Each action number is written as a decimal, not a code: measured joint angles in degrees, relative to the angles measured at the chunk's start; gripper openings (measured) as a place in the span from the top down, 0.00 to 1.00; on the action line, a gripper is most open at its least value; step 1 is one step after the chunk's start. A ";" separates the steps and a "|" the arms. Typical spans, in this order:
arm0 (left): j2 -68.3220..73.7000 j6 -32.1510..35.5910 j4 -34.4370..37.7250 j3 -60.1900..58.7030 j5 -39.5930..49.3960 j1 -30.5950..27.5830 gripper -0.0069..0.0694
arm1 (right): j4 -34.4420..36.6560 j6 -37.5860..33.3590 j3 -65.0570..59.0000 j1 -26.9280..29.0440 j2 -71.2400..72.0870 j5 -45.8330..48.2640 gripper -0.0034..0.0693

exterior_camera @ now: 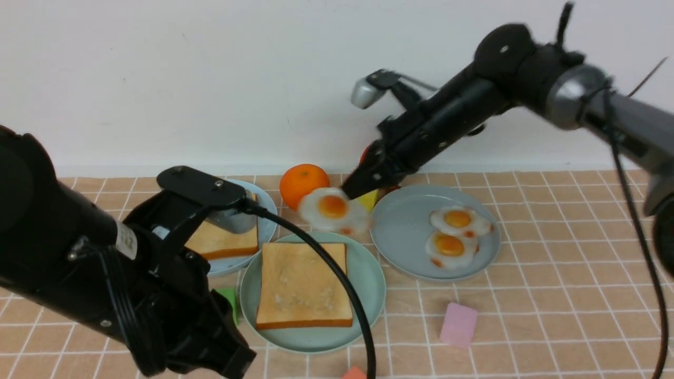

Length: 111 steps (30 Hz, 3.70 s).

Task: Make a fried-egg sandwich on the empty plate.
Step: Use the right arm to place the fried egg on the slice of bread in the middle, then use the left arm to grab a slice of bread, then use the left arm to place a slice of bread on the fried egg in the middle

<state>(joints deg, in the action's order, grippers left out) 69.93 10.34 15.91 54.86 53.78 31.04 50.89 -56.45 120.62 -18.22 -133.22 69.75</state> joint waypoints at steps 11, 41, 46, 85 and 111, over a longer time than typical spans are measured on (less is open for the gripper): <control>0.00 0.00 0.00 0.00 0.49 0.00 0.81 | -9.65 4.76 0.00 -6.08 -4.06 -0.15 0.68; 21.34 -32.69 -9.44 17.94 -11.35 -24.20 0.77 | -23.19 24.28 -19.42 3.86 57.46 2.46 0.97; 30.10 -32.02 -7.02 21.84 -10.49 -29.15 0.71 | -22.03 22.83 -39.30 3.86 69.60 2.28 0.97; 34.34 -8.85 8.09 31.44 -8.03 -28.85 0.91 | -13.53 22.30 -62.10 3.86 81.84 -2.07 0.93; 33.74 -0.66 25.22 5.68 -27.32 -13.68 0.85 | -11.60 22.14 -62.10 3.86 81.84 -3.15 0.89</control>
<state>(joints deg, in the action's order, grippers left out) 103.67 9.67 41.13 60.54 26.46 17.36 39.29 -34.31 58.52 -14.36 -51.38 66.60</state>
